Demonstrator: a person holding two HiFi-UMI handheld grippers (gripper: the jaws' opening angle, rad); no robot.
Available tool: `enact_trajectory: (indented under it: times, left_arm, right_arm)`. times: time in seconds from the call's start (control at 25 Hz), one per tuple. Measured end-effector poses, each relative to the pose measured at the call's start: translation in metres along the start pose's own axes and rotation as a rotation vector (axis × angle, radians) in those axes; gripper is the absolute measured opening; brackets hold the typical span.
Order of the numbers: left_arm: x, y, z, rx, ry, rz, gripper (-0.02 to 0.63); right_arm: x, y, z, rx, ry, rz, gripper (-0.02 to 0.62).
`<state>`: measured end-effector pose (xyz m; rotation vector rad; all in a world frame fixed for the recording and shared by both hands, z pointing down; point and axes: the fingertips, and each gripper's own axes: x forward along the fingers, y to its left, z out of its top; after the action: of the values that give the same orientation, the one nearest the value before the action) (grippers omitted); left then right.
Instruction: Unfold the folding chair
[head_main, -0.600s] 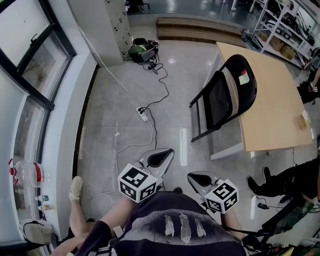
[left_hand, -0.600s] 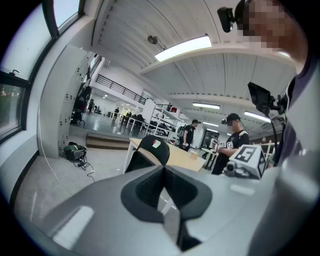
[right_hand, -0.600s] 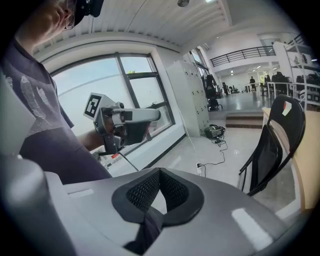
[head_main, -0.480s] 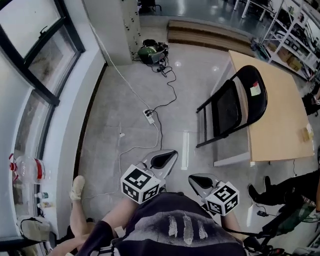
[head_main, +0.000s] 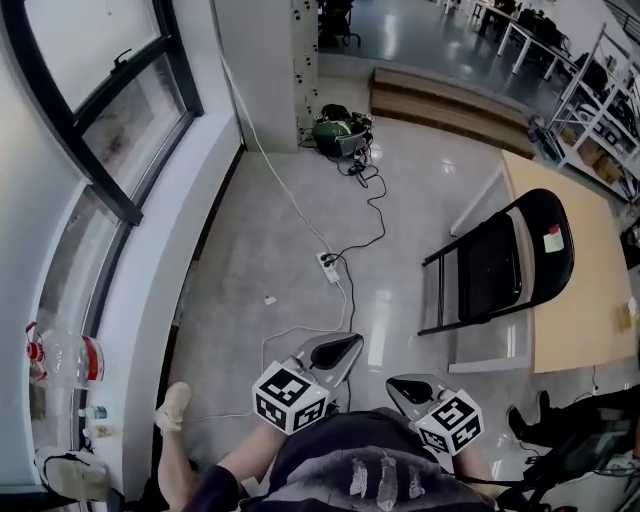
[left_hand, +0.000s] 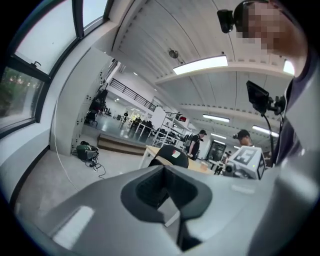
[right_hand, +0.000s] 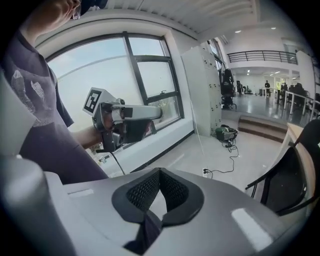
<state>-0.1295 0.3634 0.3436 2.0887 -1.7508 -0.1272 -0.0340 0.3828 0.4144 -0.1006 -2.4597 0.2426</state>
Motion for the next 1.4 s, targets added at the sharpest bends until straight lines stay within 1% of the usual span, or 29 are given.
enact_trajectory:
  times: [0.12,0.32,0.48,0.64,0.84,1.0,1.12,1.24,1.32,1.4]
  left_arm:
    - [-0.006,0.021,0.002,-0.011,-0.006,-0.001,0.0]
    - [0.008,0.026,-0.002,-0.037,0.014,-0.023,0.0]
    - [0.028,0.025,0.006,-0.008,0.036,-0.047,0.002]
    - [0.049,0.018,0.015,0.029,0.067,-0.05,0.002]
    - [0.102,0.0,0.025,0.05,0.111,-0.034,0.0]
    - [0.158,-0.028,0.034,0.082,0.14,-0.031,0.0]
    - [0.193,-0.045,0.042,0.09,0.142,-0.011,0.002]
    - [0.222,-0.059,0.042,0.088,0.131,0.018,0.0]
    - [0.239,-0.066,0.04,0.09,0.134,0.035,0.0]
    - [0.253,-0.068,0.041,0.105,0.139,0.041,0.0]
  right_arm:
    - [0.014,-0.003,0.013,0.004,0.002,-0.016,0.0]
    - [0.014,-0.017,0.015,0.035,0.01,-0.036,0.0]
    - [0.011,-0.035,0.016,0.052,0.0,-0.054,0.0]
    - [0.006,-0.057,0.016,0.085,-0.035,-0.054,0.0]
    - [-0.022,-0.106,0.022,0.099,-0.092,-0.047,0.0]
    - [-0.053,-0.153,0.008,0.171,-0.125,-0.02,0.0]
    - [-0.072,-0.18,-0.004,0.205,-0.126,0.026,0.0]
    - [-0.09,-0.211,-0.017,0.187,-0.114,0.06,0.0]
    - [-0.102,-0.237,-0.022,0.164,-0.106,0.05,0.0]
    - [-0.11,-0.26,-0.018,0.152,-0.119,0.034,0.0]
